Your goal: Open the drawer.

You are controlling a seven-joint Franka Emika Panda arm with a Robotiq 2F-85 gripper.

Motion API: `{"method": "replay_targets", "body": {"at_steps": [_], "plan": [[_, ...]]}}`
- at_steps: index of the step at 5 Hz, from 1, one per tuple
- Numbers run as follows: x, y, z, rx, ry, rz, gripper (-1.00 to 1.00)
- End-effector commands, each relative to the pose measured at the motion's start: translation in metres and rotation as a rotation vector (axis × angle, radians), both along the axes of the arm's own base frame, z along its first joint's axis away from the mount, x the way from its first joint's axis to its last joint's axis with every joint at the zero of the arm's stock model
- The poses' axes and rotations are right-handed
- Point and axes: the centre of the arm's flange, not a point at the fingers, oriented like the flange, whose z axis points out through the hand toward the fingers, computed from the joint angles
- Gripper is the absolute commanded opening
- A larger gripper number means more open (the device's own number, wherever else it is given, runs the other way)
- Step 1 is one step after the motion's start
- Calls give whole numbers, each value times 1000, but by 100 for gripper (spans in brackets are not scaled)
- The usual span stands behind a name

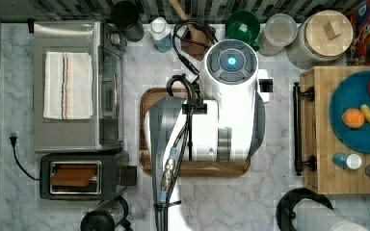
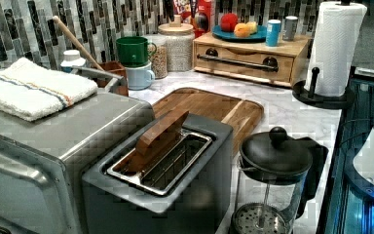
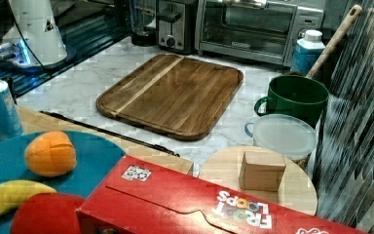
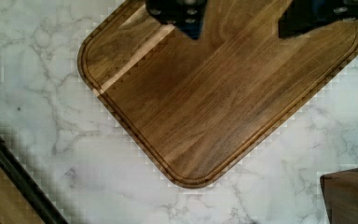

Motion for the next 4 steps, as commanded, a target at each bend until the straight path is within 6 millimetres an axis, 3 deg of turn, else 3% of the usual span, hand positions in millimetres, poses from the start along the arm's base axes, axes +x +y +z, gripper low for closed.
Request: {"method": "replay_targets", "body": {"at_steps": [1, 2, 3, 4], "plan": [[1, 5, -2, 0, 3, 10, 100], [1, -6, 1, 54, 25, 67, 100], [-15, -22, -17, 19, 4, 227, 100], [-24, -52, -34, -7, 24, 380, 100]]}}
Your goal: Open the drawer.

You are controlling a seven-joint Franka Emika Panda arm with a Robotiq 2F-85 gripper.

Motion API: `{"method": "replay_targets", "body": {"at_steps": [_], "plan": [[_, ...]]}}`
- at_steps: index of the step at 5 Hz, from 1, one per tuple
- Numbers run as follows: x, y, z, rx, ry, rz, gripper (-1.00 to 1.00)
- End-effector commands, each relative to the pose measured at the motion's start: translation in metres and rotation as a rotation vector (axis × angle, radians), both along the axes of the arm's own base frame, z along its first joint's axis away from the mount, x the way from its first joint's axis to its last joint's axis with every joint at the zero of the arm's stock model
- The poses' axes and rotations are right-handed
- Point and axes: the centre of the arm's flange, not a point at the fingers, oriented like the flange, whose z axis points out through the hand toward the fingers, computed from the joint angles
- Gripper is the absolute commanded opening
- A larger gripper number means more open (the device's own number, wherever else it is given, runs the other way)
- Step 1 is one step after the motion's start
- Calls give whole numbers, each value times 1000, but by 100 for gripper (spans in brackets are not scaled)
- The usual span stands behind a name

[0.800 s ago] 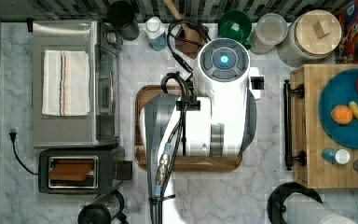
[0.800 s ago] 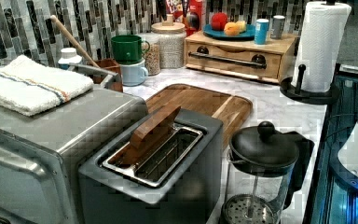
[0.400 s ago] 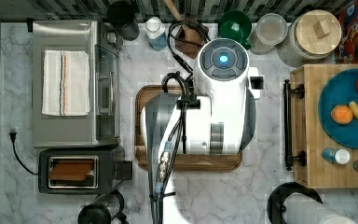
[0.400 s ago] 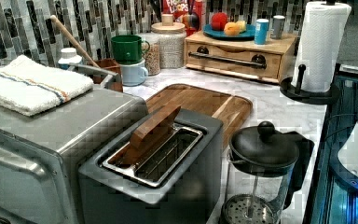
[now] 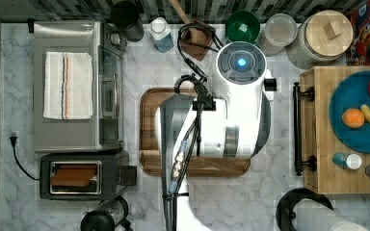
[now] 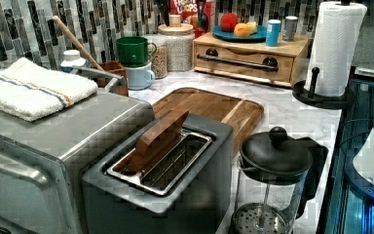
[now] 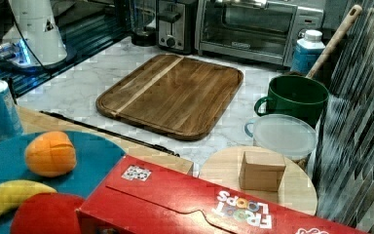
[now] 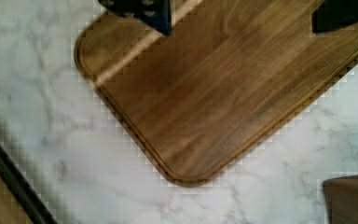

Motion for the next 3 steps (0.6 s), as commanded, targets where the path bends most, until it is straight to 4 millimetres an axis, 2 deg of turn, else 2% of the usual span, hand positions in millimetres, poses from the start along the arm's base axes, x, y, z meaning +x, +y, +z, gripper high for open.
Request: {"method": "replay_targets", "body": {"at_steps": [1, 3], "plan": [[-31, -74, -24, -34, 23, 443, 100], [-32, -129, -49, -88, -8, 631, 100]]}}
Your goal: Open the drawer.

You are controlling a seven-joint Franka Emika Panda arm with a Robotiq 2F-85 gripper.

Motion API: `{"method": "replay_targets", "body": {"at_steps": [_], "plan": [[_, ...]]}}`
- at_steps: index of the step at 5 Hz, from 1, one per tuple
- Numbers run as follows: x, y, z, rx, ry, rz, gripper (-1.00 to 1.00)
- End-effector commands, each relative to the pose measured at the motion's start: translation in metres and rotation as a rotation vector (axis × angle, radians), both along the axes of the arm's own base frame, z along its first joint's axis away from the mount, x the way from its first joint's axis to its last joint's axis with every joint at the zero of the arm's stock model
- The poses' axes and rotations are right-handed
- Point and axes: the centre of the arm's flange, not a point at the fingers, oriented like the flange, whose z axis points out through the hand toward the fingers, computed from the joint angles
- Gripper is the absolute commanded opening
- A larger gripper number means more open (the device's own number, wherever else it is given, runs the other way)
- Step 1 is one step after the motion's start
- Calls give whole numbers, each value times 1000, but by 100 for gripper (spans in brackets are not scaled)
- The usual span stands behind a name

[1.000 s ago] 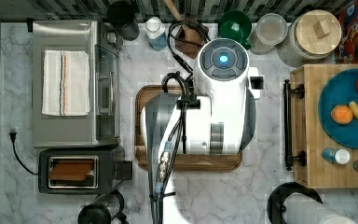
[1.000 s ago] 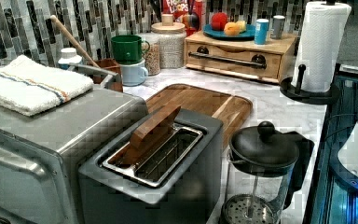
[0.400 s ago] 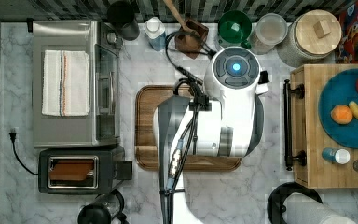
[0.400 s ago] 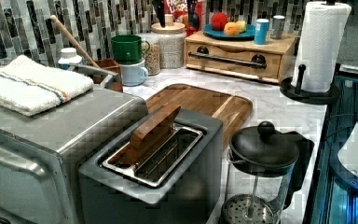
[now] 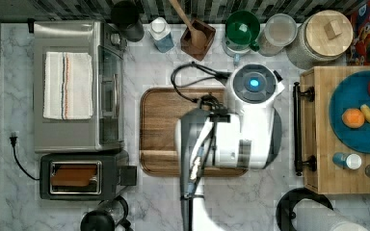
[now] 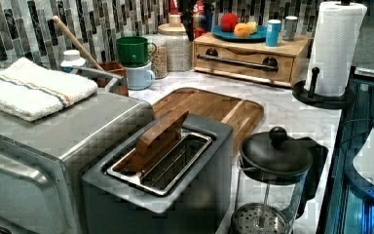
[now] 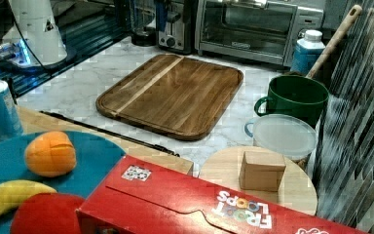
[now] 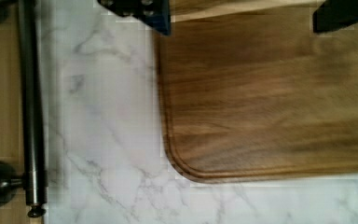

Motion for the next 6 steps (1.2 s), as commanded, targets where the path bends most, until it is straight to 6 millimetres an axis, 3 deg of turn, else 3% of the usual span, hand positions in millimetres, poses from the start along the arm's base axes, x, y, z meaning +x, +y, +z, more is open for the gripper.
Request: {"method": "replay_targets", "body": {"at_steps": [1, 2, 6], "plan": [[-5, -107, -8, -64, -81, 84, 100], [-2, -123, -17, -62, -88, 103, 100], [4, -150, -68, -78, -156, 91, 100]]}}
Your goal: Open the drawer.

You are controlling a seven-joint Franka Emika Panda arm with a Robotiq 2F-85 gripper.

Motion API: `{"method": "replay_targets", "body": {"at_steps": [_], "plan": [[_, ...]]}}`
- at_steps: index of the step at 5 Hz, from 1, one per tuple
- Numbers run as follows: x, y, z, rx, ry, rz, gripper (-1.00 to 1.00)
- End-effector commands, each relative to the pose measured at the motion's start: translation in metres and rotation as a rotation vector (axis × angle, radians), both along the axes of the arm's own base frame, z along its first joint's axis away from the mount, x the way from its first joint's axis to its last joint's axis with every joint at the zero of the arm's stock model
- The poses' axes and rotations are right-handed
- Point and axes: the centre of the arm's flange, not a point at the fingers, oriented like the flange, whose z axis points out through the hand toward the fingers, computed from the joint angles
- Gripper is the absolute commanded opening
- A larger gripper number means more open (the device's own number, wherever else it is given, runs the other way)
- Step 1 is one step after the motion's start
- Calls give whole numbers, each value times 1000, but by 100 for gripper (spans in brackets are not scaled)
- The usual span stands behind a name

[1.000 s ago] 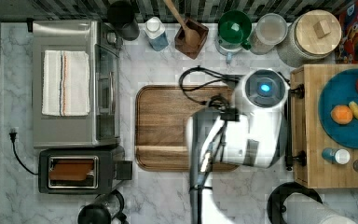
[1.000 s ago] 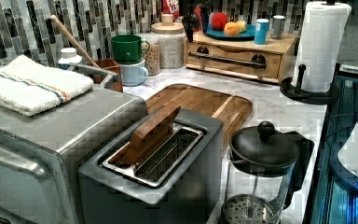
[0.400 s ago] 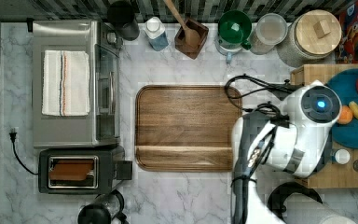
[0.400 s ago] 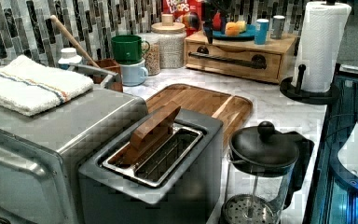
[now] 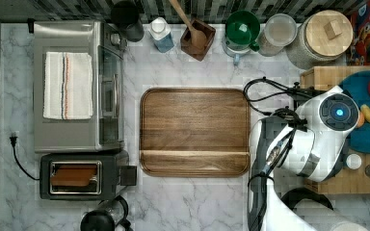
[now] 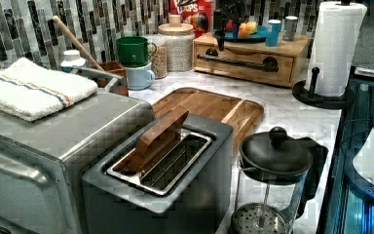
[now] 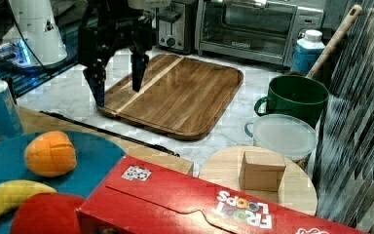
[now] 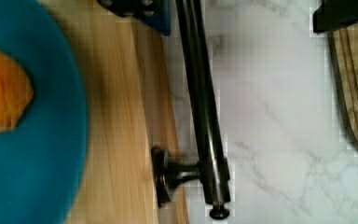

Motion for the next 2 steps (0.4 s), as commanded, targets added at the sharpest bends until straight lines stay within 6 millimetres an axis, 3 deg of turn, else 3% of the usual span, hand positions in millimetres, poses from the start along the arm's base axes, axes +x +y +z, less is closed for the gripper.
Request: {"method": "replay_targets", "body": {"at_steps": [1, 2], "plan": [[26, 5, -14, -14, -83, 157, 100], [27, -4, -28, -23, -83, 165, 100]]}}
